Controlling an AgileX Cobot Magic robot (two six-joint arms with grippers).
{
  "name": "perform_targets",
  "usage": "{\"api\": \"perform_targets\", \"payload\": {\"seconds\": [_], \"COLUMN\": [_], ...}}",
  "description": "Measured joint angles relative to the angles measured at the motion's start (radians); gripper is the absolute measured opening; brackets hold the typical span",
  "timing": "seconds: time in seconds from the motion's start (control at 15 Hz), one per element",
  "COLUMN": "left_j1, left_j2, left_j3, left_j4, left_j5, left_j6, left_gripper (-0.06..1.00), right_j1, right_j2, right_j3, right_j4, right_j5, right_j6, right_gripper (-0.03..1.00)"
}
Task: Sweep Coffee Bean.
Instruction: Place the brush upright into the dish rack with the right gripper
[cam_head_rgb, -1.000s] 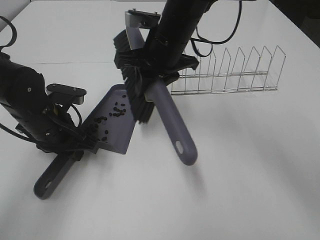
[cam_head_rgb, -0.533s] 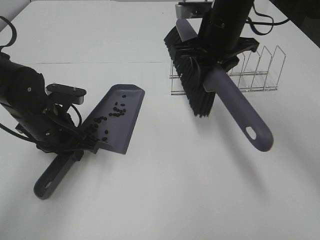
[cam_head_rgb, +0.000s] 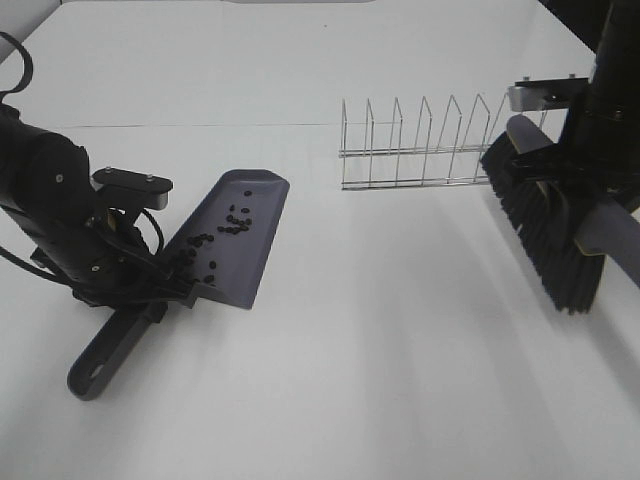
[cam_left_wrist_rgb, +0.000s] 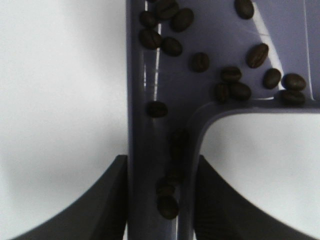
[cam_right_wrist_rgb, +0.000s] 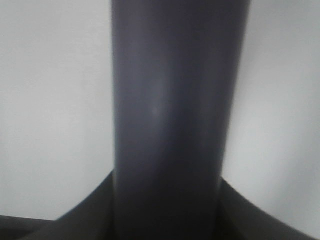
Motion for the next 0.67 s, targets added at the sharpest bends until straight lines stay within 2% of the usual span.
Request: {"api": "perform_targets", "payload": {"seconds": [0.13, 0.33, 0.67], "left_j1": [0.000, 0.000, 0.000], "left_j2": [0.000, 0.000, -0.001], "left_j3": [-0.001, -0.002, -0.003], "left_j4": [-0.002, -0.003, -0.003], "left_j5": [0.014, 0.026, 0.044], "left_j6": [0.000, 0.000, 0.000], "left_gripper": [0.31, 0.31, 0.31], "right_j1": [-0.056, -0.073, -0.073], "right_j2": [0.020, 0.097, 0.266], "right_j3": [0.001, -0.011, -0.216], "right_j4": [-0.015, -0.015, -0.015], "right_j5": [-0.001, -0.002, -0.002], "right_j6": [-0.035, -0.057, -0.057], "right_gripper": [0.29, 0.29, 0.29]}}
